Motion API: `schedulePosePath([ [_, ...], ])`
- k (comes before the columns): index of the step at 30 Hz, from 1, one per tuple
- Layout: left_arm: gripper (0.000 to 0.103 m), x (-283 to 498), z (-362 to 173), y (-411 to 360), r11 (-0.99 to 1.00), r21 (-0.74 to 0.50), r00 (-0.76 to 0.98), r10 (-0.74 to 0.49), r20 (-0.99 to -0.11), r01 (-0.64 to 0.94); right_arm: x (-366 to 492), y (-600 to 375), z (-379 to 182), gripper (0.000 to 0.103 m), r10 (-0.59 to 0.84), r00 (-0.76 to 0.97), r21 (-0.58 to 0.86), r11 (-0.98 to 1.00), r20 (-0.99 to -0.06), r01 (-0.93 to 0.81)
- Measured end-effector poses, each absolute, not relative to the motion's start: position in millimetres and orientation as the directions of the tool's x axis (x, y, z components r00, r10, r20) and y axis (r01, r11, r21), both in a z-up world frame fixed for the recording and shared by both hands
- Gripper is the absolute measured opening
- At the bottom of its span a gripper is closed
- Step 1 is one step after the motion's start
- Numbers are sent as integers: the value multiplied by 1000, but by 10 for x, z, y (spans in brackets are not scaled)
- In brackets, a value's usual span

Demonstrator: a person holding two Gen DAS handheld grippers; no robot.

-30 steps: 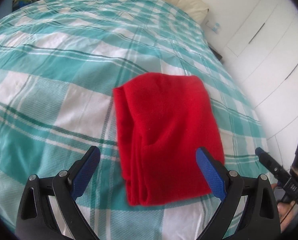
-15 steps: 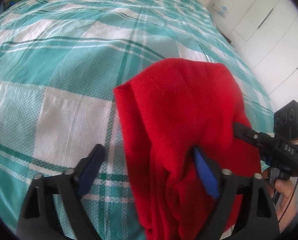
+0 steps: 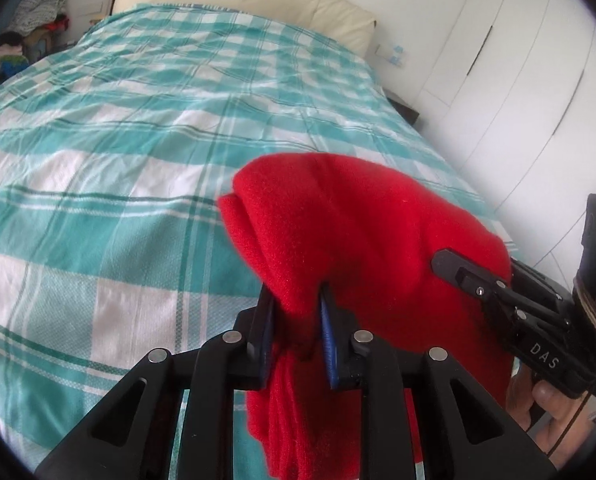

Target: Fold small clothes

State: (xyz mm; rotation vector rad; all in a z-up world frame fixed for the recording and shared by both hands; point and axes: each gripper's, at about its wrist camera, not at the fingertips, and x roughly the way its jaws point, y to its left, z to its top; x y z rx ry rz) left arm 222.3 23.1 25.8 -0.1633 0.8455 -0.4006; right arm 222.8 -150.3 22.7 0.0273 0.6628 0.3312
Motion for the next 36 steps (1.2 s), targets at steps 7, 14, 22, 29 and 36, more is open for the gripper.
schedulePosePath([
  [7, 92, 1930, -45, 48, 987, -24, 672, -127, -730, 160, 2068, -2145, -50, 83, 185, 686, 122, 983, -703, -139],
  [14, 101, 1291, 116, 61, 992, 81, 755, -18, -656, 94, 1393, -2543, -163, 93, 92, 680, 62, 996, -728, -68],
  [22, 103, 841, 346, -122, 978, 206, 785, 99, -612, 37, 761, -2369, 75, 97, 11, 712, -55, 996, -702, -69],
  [29, 103, 368, 501, -177, 980, 197, 801, 122, -586, -6, 344, -2176, 330, 98, 2, 737, -86, 993, -676, -82],
  [36, 103, 29, 482, -115, 992, 124, 726, 94, -681, -12, -15, -2062, 414, 103, 28, 737, -29, 997, -675, -65],
])
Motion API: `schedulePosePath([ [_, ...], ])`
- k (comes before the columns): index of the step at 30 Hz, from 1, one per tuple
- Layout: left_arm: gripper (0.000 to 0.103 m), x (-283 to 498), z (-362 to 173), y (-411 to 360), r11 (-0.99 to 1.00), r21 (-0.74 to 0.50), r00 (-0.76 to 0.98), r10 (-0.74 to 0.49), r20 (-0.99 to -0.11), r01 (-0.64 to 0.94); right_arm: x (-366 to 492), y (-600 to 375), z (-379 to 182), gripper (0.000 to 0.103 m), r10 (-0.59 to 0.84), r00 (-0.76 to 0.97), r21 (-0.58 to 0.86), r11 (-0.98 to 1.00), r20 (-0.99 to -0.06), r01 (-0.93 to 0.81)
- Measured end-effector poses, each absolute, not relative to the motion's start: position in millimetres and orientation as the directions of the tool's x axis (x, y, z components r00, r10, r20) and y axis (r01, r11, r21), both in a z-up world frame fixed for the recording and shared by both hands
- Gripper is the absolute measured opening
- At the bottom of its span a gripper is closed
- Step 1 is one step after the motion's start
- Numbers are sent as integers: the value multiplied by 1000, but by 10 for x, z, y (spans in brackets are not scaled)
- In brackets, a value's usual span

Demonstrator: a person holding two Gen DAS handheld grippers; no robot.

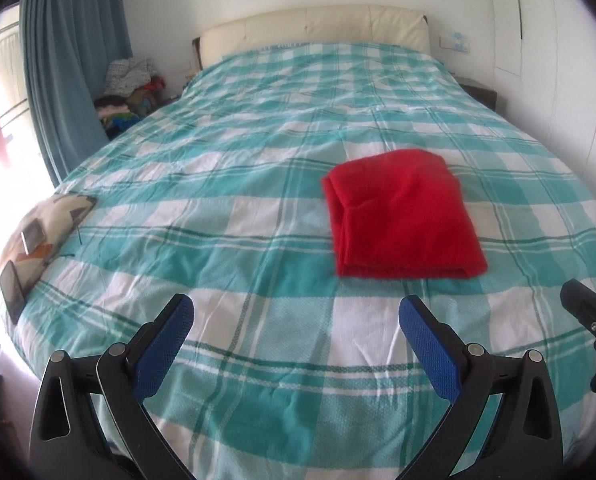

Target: Fold small clothes

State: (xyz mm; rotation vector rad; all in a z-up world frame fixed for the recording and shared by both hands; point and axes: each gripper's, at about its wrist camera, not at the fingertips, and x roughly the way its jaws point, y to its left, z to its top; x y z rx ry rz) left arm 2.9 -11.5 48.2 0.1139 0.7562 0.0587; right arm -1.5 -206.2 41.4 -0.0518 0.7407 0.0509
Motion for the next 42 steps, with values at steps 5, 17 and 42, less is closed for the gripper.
schedulePosePath([
  [5, 103, -152, 386, -102, 992, 120, 670, 104, -735, -23, -220, -2021, 315, 103, 53, 700, 24, 998, -712, -51],
  [17, 103, -427, 523, -117, 991, 132, 692, 105, -714, -15, -467, -1860, 555, 103, 6, 701, -54, 997, -713, -63],
  [42, 103, -475, 735, -188, 993, 111, 696, 110, -710, -44, -567, -1822, 720, 103, -57, 729, -95, 995, -682, -12],
])
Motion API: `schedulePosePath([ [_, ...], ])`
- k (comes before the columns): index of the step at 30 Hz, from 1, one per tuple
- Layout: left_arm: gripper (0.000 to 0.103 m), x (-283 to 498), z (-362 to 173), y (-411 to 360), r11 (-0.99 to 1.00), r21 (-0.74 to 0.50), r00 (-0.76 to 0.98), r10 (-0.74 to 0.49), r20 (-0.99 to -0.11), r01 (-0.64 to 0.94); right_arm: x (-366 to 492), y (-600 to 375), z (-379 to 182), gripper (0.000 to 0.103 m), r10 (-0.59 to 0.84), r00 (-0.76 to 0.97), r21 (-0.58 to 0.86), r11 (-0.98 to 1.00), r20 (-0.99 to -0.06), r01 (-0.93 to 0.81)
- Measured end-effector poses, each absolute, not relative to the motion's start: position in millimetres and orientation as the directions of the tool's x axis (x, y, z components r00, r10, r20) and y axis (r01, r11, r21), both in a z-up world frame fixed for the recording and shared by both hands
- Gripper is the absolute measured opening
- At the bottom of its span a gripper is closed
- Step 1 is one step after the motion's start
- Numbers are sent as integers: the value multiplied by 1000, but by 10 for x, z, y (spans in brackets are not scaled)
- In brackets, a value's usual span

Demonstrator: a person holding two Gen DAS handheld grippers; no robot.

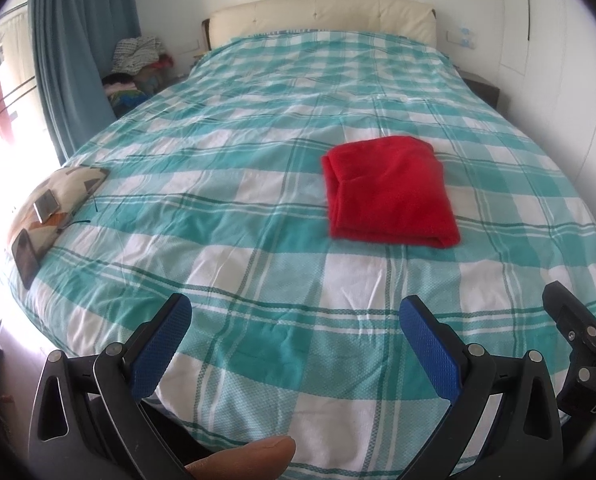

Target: Fold small clothes

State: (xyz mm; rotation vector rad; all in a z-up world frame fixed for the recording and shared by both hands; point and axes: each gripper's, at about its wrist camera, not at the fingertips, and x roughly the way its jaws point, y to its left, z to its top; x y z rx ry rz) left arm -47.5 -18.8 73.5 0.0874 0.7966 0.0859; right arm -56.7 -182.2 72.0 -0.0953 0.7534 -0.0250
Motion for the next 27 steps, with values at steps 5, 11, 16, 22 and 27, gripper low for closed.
schedulePosePath([
  [5, 103, -446, 745, -191, 993, 113, 686, 114, -718, -46, -544, -1840, 702, 103, -66, 723, -103, 995, -688, -7],
  [11, 103, -438, 743, -178, 993, 110, 686, 111, -719, -46, -543, -1855, 675, 103, -69, 720, -102, 995, -691, -3],
  [16, 103, -409, 729, -217, 992, 121, 682, 109, -723, -30, -547, -1884, 659, 103, -77, 718, -103, 995, -692, 7],
  [22, 103, -420, 712, -264, 996, 84, 685, 59, -726, 3, -546, -1910, 648, 103, -85, 715, -107, 994, -694, 14],
  [27, 103, -456, 736, -306, 996, 94, 703, 64, -708, 4, -536, -1930, 634, 103, -84, 712, -100, 995, -698, 19],
])
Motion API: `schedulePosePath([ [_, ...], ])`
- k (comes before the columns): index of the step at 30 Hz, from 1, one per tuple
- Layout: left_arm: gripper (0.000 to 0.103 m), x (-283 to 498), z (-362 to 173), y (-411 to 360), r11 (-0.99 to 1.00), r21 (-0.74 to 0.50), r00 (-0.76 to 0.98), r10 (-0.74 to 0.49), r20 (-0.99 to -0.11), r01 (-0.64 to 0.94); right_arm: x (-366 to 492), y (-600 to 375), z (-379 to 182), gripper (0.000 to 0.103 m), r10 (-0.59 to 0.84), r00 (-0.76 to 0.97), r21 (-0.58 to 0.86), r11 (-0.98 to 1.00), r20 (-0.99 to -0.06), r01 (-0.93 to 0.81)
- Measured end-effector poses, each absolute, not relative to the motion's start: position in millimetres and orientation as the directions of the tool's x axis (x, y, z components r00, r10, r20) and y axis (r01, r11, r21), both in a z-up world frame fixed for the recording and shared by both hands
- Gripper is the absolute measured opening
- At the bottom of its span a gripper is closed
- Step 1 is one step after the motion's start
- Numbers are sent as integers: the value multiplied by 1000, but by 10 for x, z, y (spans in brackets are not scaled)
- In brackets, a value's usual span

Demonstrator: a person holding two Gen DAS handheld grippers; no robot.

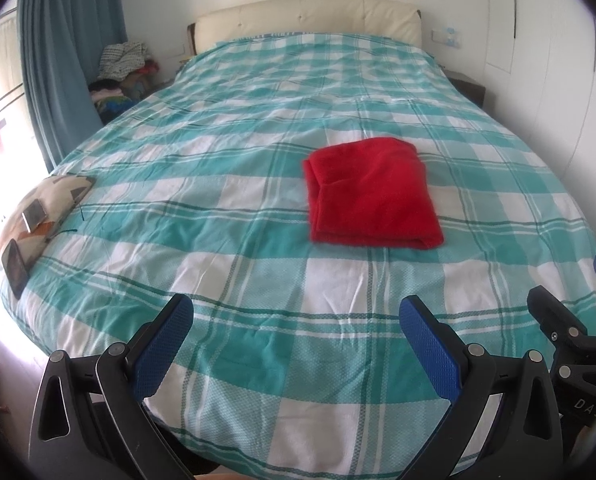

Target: Fold small clothes

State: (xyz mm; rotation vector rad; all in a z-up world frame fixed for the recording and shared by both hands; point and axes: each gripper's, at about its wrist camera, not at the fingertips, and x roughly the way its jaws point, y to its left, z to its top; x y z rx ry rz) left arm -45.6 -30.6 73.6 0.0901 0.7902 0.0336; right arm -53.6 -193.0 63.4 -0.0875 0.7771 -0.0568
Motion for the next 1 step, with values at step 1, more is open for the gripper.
schedulePosePath([
  [1, 103, -458, 741, -311, 995, 101, 706, 72, -704, -1, -536, -1932, 635, 103, -84, 712, -100, 995, -697, 19],
])
